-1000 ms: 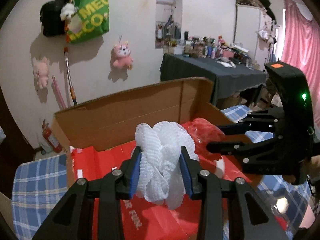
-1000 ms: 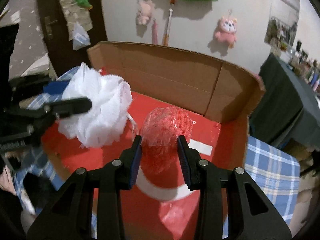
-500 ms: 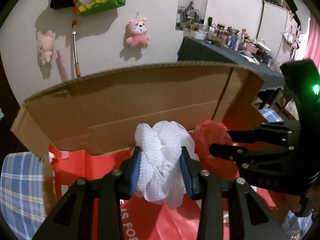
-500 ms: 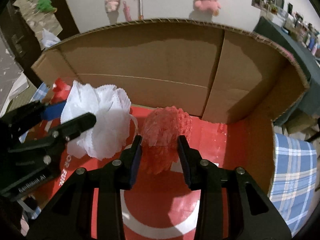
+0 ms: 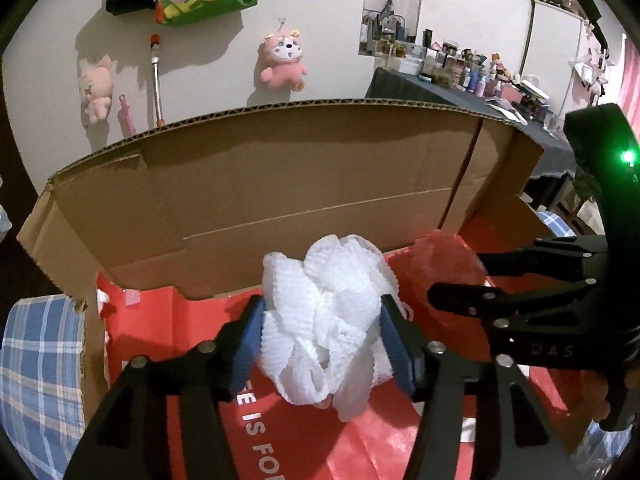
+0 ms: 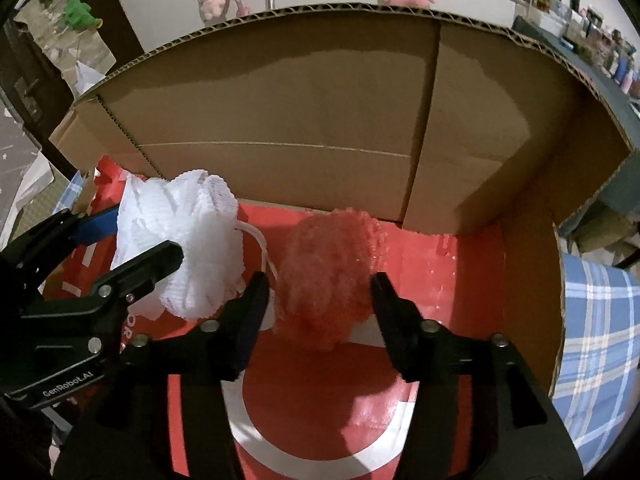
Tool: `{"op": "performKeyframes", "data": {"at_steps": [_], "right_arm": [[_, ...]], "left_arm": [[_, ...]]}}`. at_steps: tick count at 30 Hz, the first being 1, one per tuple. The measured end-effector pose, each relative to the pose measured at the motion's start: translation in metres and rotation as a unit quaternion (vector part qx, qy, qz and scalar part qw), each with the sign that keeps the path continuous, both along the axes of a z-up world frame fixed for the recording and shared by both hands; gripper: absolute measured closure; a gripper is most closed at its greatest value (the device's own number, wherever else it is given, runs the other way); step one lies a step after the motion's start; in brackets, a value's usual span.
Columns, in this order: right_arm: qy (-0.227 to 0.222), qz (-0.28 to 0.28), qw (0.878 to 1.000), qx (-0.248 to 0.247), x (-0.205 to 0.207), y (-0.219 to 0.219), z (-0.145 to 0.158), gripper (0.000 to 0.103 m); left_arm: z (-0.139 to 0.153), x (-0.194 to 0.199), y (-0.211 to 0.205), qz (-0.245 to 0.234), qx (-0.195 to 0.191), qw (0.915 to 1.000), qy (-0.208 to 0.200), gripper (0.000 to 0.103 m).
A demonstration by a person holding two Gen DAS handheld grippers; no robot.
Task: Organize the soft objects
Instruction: 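Open both tools to release the puffs into the box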
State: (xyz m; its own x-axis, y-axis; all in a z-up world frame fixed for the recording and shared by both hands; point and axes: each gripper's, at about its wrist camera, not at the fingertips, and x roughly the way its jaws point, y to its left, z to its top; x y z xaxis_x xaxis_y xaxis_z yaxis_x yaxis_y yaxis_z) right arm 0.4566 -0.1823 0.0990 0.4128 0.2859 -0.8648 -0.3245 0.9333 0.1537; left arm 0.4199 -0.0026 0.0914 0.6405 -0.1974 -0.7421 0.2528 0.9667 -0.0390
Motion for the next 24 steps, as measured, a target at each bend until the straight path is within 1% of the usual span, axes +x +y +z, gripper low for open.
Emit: {"op": "performKeyframes", "data": {"at_steps": [2,4,6,7,8,9,11,14,15,18,20,21,23,24], "right_arm": [[0.004,-0.003,1.000,0.004,0.000,-0.004,-0.001,0.050],[0.004,-0.007,1.000,0.004,-0.001,-0.006,0.000,0.049],[0.008,-0.009,1.000,0.001,0.000,-0.008,0.000,0.049],[0.008,-0.010,1.000,-0.002,0.000,-0.009,0.000,0.048],[0.008,-0.010,1.000,-0.003,0.000,-0.008,0.001,0.043],[0.007,-0.010,1.000,-0.006,0.001,-0.006,0.001,0.040],[0.007,-0.013,1.000,-0.013,0.000,-0.007,0.001,0.039],[0.004,-0.018,1.000,-0.009,-0.005,-0.012,0.005,0.039],[0.002,-0.019,1.000,-0.007,-0.007,-0.014,0.008,0.039],[-0.008,-0.024,1.000,-0.003,-0.015,-0.018,0.018,0.039],[-0.018,-0.025,1.000,0.000,-0.022,-0.022,0.026,0.039],[-0.026,-0.025,0.999,0.001,-0.027,-0.024,0.033,0.038],[-0.041,-0.025,0.999,0.007,-0.038,-0.026,0.045,0.030],[-0.047,-0.025,0.999,0.010,-0.045,-0.028,0.053,0.029]], "left_arm": [[0.001,-0.001,0.001,0.003,0.003,1.0000,-0.002,0.039],[0.002,-0.002,0.003,0.005,0.005,1.0000,-0.004,0.032],[0.003,-0.003,0.007,0.008,0.006,0.9999,-0.007,0.028],[0.004,-0.004,0.007,0.010,0.007,0.9999,-0.007,0.027],[0.004,-0.004,0.007,0.011,0.008,0.9999,-0.007,0.027],[0.005,-0.005,0.008,0.013,0.009,0.9999,-0.005,0.025],[0.006,-0.007,0.008,0.017,0.011,0.9998,-0.005,0.023],[0.011,-0.012,0.009,0.021,0.013,0.9996,-0.012,0.019],[0.014,-0.014,0.010,0.024,0.013,0.9995,-0.014,0.016],[0.025,-0.024,0.013,0.030,0.008,0.9993,-0.023,0.014],[0.034,-0.033,0.015,0.035,0.001,0.9989,-0.031,0.011],[0.040,-0.040,0.017,0.037,-0.005,0.9985,-0.039,0.009],[0.052,-0.054,0.020,0.039,-0.012,0.9977,-0.055,0.006],[0.058,-0.060,0.020,0.040,-0.015,0.9972,-0.062,0.005]]}}
